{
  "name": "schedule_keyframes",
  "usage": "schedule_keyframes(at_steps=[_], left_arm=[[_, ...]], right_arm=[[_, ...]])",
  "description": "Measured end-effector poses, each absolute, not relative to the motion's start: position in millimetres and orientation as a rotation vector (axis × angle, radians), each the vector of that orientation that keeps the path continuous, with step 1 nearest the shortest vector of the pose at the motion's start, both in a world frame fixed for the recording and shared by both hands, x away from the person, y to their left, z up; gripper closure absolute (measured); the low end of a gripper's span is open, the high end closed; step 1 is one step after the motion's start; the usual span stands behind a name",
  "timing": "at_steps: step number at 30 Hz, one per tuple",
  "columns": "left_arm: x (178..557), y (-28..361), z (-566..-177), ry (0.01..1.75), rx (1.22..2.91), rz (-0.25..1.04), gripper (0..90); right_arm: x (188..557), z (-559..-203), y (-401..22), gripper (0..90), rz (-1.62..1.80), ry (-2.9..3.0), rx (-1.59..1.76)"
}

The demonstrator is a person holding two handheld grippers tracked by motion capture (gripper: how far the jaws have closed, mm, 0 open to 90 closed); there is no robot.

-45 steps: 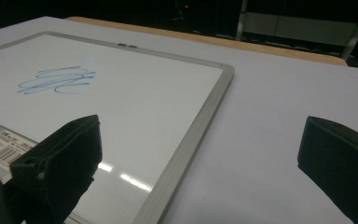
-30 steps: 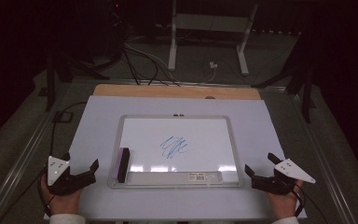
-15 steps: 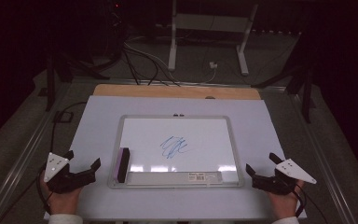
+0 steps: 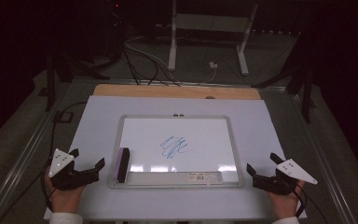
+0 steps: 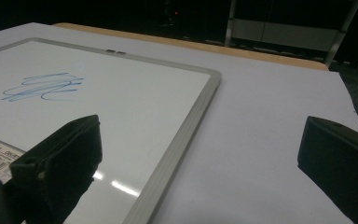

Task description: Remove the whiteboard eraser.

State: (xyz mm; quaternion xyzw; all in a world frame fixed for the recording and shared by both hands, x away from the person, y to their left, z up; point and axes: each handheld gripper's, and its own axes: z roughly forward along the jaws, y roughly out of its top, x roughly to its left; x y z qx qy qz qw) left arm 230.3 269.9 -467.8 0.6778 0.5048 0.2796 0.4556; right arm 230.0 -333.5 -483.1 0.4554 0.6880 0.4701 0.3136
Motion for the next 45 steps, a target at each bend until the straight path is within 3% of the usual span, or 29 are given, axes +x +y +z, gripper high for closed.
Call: schedule_keyframes(at_steps=[45], left_arm=[[251, 234, -485, 1.28, 1.831, 0.548, 4.6]], right_arm=[[230, -484, -333, 0.2, 1.218, 1.818, 1.205]])
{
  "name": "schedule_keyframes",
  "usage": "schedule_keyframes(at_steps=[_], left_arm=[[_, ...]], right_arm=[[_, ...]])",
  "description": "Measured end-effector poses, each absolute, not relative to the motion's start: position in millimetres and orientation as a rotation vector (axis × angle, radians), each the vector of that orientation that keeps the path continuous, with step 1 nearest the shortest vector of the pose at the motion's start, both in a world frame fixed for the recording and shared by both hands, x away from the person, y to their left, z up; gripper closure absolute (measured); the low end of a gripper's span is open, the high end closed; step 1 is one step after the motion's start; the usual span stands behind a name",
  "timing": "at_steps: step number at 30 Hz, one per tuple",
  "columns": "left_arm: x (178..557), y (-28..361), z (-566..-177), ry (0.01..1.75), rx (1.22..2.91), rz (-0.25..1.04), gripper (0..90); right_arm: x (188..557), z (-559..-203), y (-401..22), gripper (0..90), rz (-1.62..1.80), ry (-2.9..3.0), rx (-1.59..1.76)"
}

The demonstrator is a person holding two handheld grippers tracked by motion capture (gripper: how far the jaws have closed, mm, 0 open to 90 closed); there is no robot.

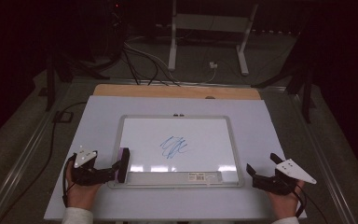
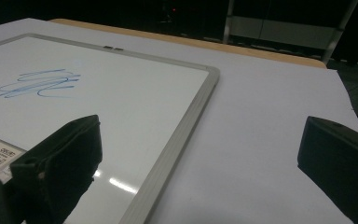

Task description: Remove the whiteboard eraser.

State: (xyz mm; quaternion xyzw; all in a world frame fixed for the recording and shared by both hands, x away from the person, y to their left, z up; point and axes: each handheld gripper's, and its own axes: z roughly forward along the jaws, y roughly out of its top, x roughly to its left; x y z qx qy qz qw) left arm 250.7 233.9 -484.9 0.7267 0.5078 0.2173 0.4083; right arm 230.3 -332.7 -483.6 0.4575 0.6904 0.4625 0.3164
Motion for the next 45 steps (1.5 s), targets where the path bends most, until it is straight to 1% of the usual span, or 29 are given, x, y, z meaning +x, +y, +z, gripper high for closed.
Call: schedule_keyframes(at_steps=[13, 19, 20, 23, 28, 35, 40, 42, 45], left_arm=[[248, 236, -491, 1.331, 1.844, 0.471, 7.5], [249, 233, -492, 1.314, 1.852, 0.419, 17.4], [249, 233, -492, 1.311, 1.852, 0.405, 17.4], [250, 229, -492, 1.294, 1.852, 0.359, 21.6], [253, 218, -493, 1.261, 1.878, 0.314, 25.9], [255, 212, -495, 1.242, 1.88, 0.239, 33.7], [256, 205, -502, 1.258, 1.946, 0.241, 36.3], [256, 206, -502, 1.268, 1.95, 0.254, 40.3], [255, 210, -499, 1.283, 1.93, 0.275, 41.4]], right_arm=[[230, -483, -333, 0.2, 1.216, 1.816, 1.207], [230, -484, -332, 0.5, 1.214, 1.819, 1.207], [230, -484, -332, 0.5, 1.214, 1.819, 1.207], [230, -484, -332, 0.5, 1.213, 1.821, 1.203], [230, -483, -332, 0.5, 1.214, 1.82, 1.199], [230, -483, -332, 0.5, 1.215, 1.818, 1.202], [230, -483, -332, 0.5, 1.217, 1.818, 1.198], [229, -482, -332, 0.5, 1.217, 1.816, 1.198], [230, -483, -332, 0.5, 1.217, 1.815, 1.199]])
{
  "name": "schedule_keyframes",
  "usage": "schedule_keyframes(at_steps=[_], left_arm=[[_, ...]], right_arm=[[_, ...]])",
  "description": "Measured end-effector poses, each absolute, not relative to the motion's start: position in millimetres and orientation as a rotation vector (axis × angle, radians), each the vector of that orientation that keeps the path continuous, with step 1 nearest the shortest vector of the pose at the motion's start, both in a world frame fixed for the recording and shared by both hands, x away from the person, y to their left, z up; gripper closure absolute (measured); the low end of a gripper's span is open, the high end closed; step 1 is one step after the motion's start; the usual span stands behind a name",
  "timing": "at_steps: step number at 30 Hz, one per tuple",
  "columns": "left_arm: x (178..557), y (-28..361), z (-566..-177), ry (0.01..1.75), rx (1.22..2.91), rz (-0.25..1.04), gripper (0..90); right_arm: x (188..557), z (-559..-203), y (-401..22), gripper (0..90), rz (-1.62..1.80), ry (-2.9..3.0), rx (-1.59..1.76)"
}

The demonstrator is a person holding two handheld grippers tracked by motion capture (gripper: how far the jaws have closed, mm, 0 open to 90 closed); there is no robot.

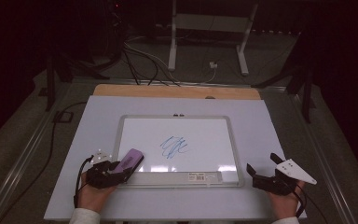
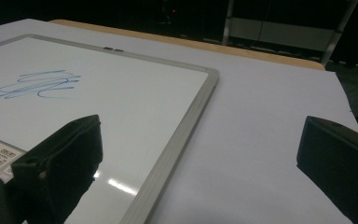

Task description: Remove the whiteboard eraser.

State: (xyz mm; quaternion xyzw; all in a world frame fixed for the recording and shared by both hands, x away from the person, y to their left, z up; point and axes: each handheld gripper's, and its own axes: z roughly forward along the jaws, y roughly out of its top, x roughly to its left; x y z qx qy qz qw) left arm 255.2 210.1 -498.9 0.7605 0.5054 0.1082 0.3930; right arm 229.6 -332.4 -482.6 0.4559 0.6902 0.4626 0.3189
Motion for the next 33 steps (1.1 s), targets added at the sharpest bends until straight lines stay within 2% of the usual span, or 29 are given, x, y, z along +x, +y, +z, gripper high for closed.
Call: schedule_keyframes(at_steps=[15, 33], left_arm=[[254, 218, -481, 1.241, 1.871, 0.395, 41.5], [278, 203, -466, 1.164, 1.881, 0.51, 41.5]], right_arm=[[230, -483, -332, 0.5, 1.215, 1.817, 1.196], [230, -483, -332, 0.5, 1.216, 1.814, 1.197]])
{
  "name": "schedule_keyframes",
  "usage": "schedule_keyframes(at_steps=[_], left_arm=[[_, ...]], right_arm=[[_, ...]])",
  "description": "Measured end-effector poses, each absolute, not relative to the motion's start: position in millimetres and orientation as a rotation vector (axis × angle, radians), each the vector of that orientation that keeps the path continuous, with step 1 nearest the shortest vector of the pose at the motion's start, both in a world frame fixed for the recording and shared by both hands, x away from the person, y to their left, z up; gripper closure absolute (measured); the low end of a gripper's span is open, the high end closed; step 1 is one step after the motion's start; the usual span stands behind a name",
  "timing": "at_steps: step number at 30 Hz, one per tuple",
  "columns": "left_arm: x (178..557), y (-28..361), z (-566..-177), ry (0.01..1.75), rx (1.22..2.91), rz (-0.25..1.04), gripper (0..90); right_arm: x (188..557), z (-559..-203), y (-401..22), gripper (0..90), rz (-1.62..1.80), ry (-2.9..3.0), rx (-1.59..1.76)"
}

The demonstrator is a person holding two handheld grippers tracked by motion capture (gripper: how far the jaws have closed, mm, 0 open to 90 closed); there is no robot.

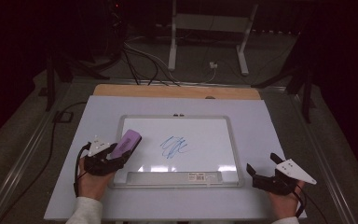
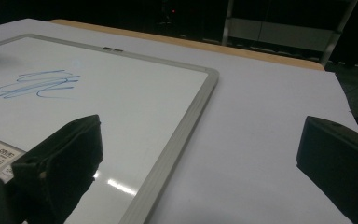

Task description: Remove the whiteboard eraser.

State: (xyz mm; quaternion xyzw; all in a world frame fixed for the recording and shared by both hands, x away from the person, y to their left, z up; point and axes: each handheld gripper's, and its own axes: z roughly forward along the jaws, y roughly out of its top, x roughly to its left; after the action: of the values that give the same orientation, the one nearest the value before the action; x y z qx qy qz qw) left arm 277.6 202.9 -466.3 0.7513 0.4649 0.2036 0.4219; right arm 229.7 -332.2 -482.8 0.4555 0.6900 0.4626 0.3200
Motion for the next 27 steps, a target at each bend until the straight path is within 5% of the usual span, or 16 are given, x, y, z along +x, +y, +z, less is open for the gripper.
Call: schedule_keyframes(at_steps=[27], left_arm=[[312, 179, -472, 1.09, 1.933, 0.517, 41.5]], right_arm=[[230, -483, -333, 0.8, 1.212, 1.817, 1.196]])
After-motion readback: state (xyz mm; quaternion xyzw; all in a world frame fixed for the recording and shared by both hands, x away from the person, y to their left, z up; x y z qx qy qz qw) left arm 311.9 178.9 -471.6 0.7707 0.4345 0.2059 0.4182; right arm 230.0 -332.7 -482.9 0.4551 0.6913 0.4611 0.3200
